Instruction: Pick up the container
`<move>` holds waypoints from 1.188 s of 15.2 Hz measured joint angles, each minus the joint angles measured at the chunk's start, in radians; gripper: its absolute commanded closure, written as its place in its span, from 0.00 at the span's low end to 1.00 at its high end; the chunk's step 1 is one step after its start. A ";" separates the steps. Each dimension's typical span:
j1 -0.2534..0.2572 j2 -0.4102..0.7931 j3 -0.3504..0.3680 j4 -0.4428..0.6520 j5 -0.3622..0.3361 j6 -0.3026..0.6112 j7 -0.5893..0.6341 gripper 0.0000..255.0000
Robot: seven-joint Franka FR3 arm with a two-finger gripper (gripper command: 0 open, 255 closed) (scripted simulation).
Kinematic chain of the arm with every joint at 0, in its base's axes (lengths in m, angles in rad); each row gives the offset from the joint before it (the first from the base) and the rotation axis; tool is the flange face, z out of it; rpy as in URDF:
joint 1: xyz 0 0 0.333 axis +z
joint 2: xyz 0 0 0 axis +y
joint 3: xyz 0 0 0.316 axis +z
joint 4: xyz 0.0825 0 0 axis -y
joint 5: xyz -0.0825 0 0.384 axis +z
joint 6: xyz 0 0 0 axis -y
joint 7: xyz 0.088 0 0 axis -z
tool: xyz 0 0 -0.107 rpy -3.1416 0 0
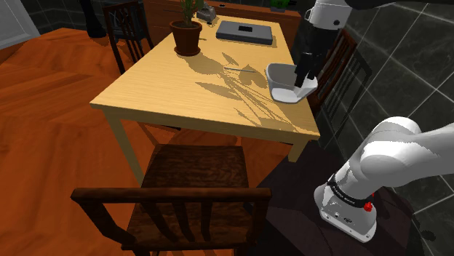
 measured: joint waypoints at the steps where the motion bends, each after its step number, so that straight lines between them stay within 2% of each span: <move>1: 0.000 0.000 0.000 0.000 0.000 0.000 0.000 0.00; 3: 0.015 0.013 -0.007 -0.013 -0.049 0.042 -0.070 0.00; 9: 0.062 0.054 -0.071 -0.088 -0.297 0.280 -0.418 0.00; 12: 0.072 0.074 -0.077 -0.114 -0.337 0.349 -0.459 0.00; 18: 0.068 0.084 -0.086 -0.177 -0.357 0.426 -0.451 0.00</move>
